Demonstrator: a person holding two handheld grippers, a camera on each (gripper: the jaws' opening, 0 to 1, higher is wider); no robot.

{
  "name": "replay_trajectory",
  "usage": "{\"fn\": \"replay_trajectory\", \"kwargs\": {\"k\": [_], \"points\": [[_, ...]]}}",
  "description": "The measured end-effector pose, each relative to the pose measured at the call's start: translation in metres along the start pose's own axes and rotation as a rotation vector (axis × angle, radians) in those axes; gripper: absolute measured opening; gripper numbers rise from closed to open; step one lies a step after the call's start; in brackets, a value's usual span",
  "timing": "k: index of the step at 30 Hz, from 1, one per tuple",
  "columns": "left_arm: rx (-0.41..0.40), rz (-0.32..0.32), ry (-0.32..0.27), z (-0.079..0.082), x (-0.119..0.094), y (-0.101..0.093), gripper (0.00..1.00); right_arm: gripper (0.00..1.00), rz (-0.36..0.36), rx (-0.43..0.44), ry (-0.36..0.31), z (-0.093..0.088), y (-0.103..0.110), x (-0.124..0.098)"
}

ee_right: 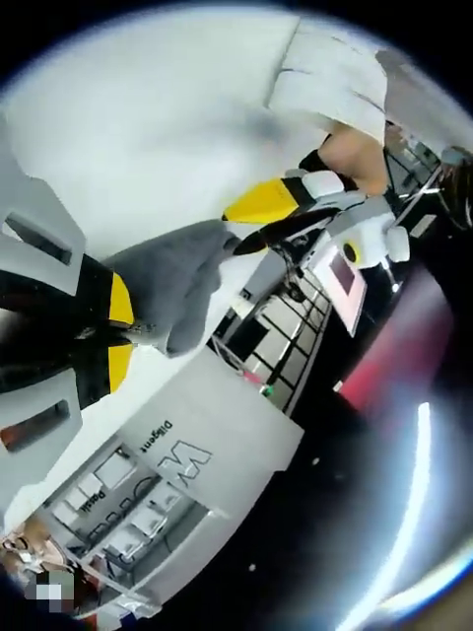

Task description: Open the folded towel by lifting each exposed corner and separating the folded layers until the towel lies flat within the target outline without major curled edges

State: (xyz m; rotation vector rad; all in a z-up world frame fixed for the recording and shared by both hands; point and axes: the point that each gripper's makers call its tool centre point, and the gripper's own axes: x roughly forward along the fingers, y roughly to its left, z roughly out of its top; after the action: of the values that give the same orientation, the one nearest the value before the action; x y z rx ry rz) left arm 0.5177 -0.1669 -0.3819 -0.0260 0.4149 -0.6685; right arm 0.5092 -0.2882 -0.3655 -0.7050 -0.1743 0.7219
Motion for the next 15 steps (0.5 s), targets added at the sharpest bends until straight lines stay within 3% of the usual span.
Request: {"fn": "replay_trajectory", "kwargs": {"k": [15], "points": [[0.012,0.012,0.012,-0.002,-0.001,0.002,0.88,0.00,0.228,0.105,-0.003,-0.003,0.035,-0.009]]}}
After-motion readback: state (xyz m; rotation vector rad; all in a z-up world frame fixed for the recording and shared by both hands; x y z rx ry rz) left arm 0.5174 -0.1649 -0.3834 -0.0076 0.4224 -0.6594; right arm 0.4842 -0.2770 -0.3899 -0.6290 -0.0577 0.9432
